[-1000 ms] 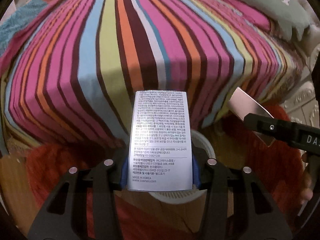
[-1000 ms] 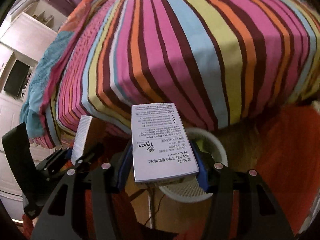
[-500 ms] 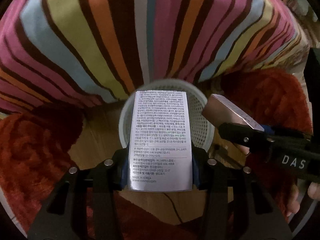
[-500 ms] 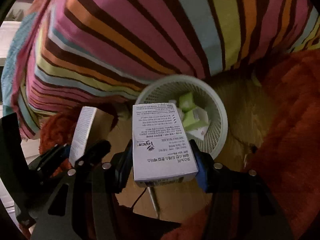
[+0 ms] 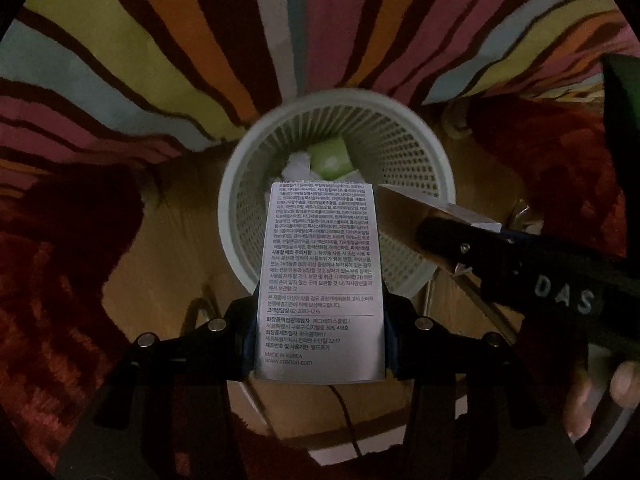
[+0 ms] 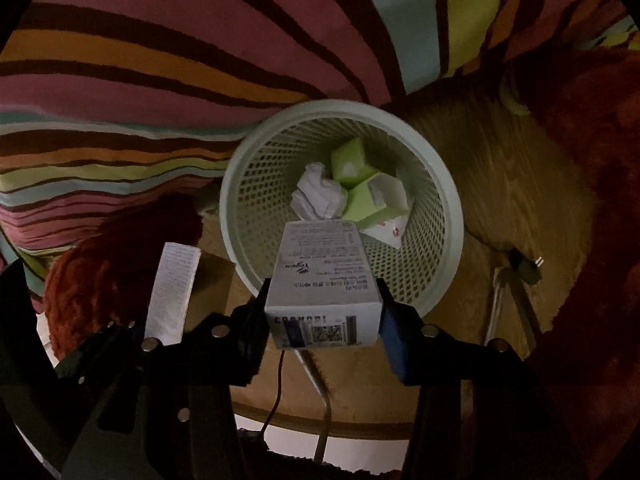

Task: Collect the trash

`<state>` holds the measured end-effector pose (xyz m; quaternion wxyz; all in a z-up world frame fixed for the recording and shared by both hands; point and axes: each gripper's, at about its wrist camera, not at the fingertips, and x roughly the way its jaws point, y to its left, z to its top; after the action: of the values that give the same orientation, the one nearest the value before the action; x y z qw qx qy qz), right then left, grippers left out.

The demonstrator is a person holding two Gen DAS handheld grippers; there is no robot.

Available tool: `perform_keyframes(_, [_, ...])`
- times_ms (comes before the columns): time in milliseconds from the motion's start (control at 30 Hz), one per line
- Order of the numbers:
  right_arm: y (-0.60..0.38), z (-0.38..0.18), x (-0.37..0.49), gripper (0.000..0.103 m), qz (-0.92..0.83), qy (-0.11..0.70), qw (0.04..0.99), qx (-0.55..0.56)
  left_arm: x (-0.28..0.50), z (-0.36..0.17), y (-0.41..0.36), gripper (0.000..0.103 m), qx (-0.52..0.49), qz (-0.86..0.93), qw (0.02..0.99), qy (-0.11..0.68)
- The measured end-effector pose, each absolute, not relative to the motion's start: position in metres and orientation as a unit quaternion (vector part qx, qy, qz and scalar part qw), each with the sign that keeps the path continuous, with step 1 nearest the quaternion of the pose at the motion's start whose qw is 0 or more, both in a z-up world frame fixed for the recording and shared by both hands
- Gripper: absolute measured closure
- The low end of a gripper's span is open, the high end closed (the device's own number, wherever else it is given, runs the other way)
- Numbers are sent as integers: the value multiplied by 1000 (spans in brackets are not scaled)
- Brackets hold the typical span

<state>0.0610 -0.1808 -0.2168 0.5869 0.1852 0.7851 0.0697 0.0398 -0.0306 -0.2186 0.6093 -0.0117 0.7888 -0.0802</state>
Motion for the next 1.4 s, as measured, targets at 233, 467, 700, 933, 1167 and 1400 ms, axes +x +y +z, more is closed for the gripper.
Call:
perform_keyframes(233, [-178, -233, 61, 46, 66, 804, 561, 187, 43, -238, -32, 39, -29, -78, 575, 814])
perform_keyframes(467, [-181, -235, 61, 21, 51, 803, 563, 189, 45, -237, -33, 25, -20, -74, 576, 814])
perform_keyframes(700, [-179, -233, 60, 15, 49, 800, 567, 188, 46, -232, -31, 25, -22, -72, 589, 805])
perform_keyframes(933, [-179, -216, 58, 12, 51, 783, 596, 170, 46, -218, -22, 25, -36, -57, 612, 788])
perform_keyframes(1167, [-175, -176, 62, 11, 59, 732, 666, 131, 47, -192, -14, 25, -44, -39, 657, 752])
perform_keyframes(1400, [-177, -136, 62, 11, 56, 672, 732, 96, 49, -164, -9, 25, -33, -30, 706, 707])
